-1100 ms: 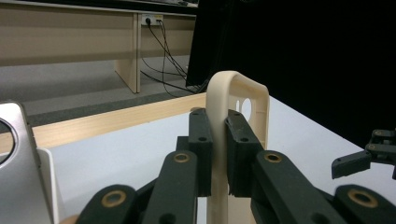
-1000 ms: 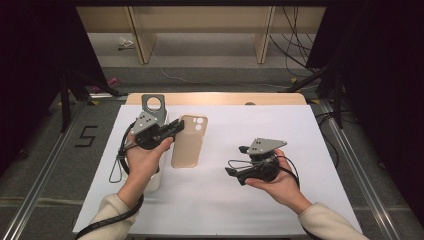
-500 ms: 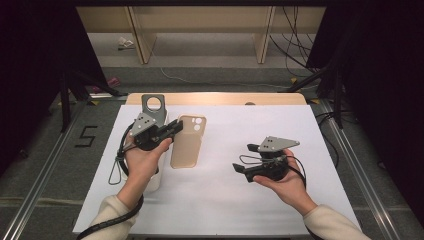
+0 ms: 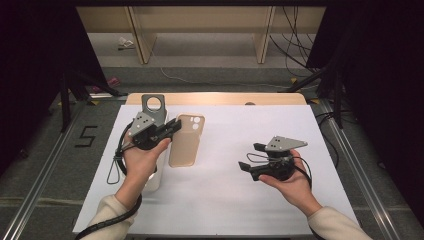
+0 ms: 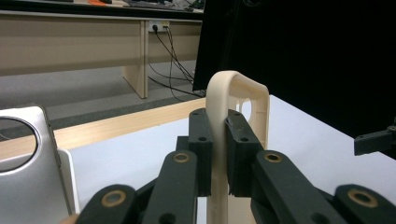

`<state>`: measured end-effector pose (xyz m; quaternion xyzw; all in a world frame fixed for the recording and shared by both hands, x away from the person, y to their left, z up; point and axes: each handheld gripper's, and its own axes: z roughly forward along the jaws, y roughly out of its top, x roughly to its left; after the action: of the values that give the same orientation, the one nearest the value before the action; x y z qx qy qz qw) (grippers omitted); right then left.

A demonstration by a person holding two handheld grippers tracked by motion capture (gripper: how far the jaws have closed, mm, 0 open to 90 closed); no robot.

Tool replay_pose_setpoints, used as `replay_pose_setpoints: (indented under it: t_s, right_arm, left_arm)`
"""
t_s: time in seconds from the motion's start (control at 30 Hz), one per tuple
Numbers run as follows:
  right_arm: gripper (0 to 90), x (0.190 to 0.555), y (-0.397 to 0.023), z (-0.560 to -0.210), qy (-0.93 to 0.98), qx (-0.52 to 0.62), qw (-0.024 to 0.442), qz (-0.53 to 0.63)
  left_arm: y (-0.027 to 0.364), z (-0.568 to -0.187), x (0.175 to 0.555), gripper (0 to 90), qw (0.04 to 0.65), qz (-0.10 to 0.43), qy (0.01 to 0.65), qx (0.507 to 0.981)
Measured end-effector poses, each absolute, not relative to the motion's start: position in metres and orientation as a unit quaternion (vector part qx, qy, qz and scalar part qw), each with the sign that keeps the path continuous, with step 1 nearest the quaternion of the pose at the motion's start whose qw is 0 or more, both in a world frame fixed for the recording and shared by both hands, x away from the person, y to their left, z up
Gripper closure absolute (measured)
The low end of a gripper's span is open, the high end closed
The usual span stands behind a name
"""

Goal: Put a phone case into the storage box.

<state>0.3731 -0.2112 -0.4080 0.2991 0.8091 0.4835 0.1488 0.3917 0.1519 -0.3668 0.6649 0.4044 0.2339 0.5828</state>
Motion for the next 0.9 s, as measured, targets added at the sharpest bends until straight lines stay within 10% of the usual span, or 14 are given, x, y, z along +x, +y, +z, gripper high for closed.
replay_pose_setpoints:
  t_s: [0.9]
  right_arm:
    - [16.2,0.370,-0.230,-0.409,0.798,0.321,0.154,0.486]
  left_arm:
    - [0.176,-0.342,0.402,82.2,0.597,0.254,0.405,0.644]
